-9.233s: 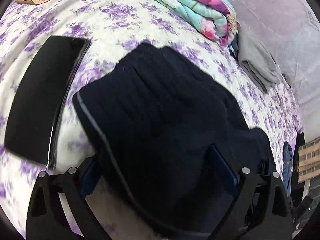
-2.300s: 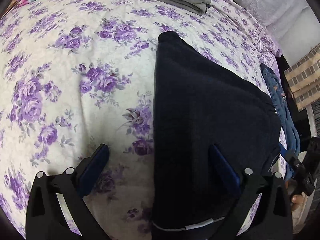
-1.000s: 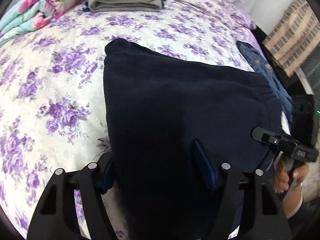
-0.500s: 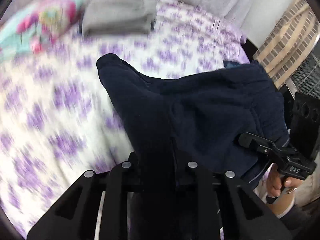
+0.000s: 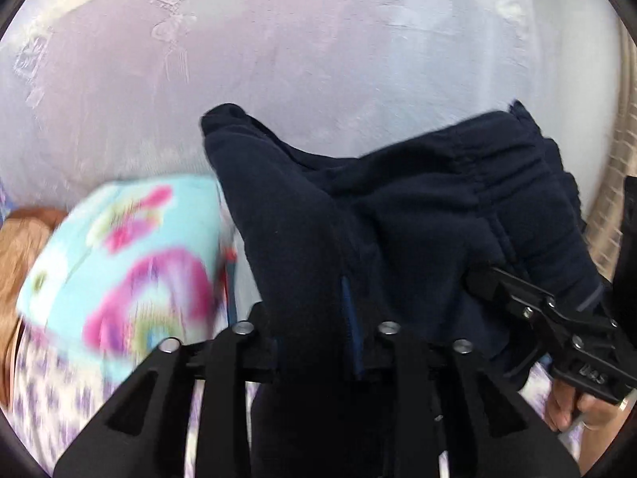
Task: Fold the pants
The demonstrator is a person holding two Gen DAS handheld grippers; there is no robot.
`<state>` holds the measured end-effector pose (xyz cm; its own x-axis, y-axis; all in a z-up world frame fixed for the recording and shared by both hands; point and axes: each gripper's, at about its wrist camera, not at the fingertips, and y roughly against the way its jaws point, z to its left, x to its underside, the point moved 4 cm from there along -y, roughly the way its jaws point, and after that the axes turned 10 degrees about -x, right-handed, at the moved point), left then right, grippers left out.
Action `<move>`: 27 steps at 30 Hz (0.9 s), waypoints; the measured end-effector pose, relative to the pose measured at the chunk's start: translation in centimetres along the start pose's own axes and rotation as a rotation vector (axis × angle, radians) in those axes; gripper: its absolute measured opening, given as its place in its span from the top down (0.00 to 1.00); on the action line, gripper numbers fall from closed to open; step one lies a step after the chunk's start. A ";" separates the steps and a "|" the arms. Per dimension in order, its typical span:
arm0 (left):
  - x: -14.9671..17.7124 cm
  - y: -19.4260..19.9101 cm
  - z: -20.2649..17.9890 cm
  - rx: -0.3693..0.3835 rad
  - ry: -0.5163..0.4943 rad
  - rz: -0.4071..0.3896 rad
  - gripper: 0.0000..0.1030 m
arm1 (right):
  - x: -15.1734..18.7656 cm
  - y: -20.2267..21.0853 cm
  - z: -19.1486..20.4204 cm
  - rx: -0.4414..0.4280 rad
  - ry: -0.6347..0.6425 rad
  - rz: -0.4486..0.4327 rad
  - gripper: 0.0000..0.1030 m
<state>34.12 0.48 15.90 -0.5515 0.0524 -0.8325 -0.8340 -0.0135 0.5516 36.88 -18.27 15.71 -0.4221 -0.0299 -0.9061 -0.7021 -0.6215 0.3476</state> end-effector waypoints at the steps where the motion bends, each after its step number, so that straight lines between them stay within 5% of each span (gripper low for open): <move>1: -0.4 -3.1 0.4 -0.032 0.016 0.012 0.68 | 0.1 -2.1 -2.1 0.026 -0.016 0.008 0.59; 3: 0.4 -10.5 1.2 -0.102 0.051 0.100 0.59 | 1.8 -6.4 -6.7 0.092 -0.076 0.056 0.53; 6: 4.2 -18.8 2.1 -0.269 0.039 0.230 0.55 | 7.1 -12.1 -13.5 0.345 -0.128 0.239 0.35; 8: 5.5 -19.9 2.6 -0.302 0.056 0.138 0.20 | 7.9 -11.6 -15.1 0.375 -0.151 0.146 0.10; 11: 5.8 -19.6 3.8 -0.333 0.114 0.124 0.16 | 7.9 -11.0 -15.5 0.360 -0.192 0.140 0.09; 17: 5.3 -14.0 2.8 -0.352 0.143 0.111 0.18 | 5.5 -3.6 -8.0 0.495 -0.074 -0.002 0.08; 20: 6.2 -9.0 1.7 -0.300 0.146 0.072 0.15 | 7.1 0.7 -4.8 0.507 -0.123 -0.032 0.05; 27: 13.9 2.5 -0.3 -0.251 0.101 0.015 0.10 | 13.8 9.0 2.4 0.510 -0.096 -0.078 0.04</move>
<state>24.40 0.84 5.68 -0.5525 -0.0499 -0.8320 -0.7969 -0.2610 0.5449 23.36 -22.36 6.91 -0.3912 0.0886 -0.9160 -0.9135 -0.1581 0.3748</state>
